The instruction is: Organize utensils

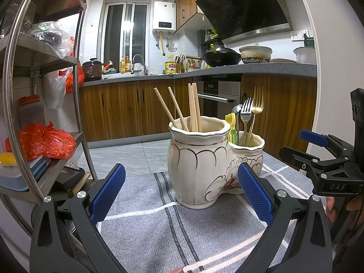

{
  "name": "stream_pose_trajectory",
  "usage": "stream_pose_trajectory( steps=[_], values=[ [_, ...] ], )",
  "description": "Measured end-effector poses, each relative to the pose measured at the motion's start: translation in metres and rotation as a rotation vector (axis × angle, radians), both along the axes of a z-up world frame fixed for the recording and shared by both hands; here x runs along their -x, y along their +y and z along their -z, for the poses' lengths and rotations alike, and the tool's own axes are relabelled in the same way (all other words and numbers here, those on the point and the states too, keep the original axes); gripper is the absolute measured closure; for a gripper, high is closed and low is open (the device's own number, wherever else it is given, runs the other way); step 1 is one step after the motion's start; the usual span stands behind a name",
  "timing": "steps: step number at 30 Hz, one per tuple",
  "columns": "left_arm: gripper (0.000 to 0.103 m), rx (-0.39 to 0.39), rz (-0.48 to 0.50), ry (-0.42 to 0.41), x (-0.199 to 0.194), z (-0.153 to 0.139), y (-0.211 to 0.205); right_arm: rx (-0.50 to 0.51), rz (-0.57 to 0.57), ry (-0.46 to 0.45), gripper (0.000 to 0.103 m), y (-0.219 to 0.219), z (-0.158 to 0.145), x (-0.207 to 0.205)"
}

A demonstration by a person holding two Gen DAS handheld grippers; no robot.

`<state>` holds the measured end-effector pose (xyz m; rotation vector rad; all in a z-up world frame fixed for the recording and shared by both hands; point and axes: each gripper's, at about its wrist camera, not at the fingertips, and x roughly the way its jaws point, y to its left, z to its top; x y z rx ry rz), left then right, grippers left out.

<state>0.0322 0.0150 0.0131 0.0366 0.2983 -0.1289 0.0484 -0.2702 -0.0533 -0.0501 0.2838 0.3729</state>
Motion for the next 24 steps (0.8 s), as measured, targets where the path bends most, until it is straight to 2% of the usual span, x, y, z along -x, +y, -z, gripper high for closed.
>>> stream_pose_trajectory(
  steps=[24],
  values=[
    [0.006,0.000,-0.018,0.002,-0.0002,0.0008,0.0021,0.000,0.001,0.000,0.005,0.0000,0.0000,0.0002]
  ],
)
